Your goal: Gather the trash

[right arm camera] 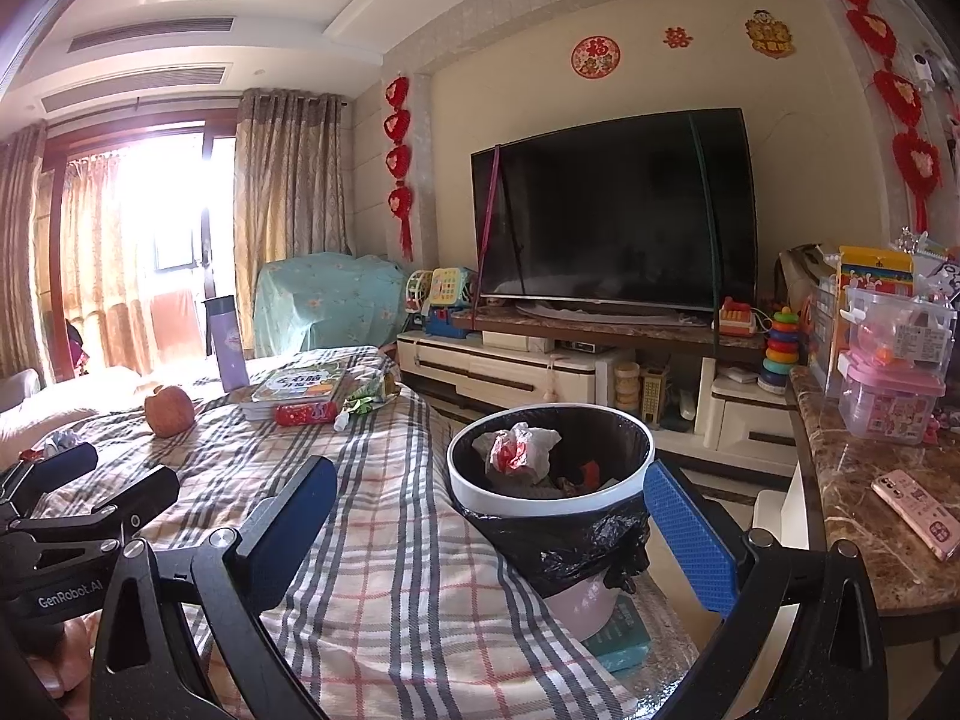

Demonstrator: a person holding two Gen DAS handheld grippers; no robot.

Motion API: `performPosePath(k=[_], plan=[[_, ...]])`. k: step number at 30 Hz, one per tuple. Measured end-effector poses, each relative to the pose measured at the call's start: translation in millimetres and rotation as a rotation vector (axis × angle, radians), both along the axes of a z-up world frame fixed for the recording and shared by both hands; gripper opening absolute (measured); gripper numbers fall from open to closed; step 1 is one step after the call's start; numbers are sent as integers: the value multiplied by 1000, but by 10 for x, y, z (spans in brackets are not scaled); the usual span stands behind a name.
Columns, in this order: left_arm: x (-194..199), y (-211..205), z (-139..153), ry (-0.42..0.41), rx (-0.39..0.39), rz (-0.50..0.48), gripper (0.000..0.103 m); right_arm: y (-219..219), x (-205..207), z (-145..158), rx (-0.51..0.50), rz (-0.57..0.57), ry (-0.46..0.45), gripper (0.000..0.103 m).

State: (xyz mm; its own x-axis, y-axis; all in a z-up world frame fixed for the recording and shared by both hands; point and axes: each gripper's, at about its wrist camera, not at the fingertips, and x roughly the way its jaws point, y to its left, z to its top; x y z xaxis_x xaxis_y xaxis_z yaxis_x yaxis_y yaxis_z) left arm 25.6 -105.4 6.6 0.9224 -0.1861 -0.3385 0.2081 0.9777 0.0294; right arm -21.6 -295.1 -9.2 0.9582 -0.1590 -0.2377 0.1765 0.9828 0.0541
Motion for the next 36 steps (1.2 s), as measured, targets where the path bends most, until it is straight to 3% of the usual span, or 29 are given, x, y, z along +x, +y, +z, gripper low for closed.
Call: performPosePath(k=[36], plan=[[18, -5, -20, 8, 0, -1, 103, 4, 51, 1, 12, 29, 6, 103]])
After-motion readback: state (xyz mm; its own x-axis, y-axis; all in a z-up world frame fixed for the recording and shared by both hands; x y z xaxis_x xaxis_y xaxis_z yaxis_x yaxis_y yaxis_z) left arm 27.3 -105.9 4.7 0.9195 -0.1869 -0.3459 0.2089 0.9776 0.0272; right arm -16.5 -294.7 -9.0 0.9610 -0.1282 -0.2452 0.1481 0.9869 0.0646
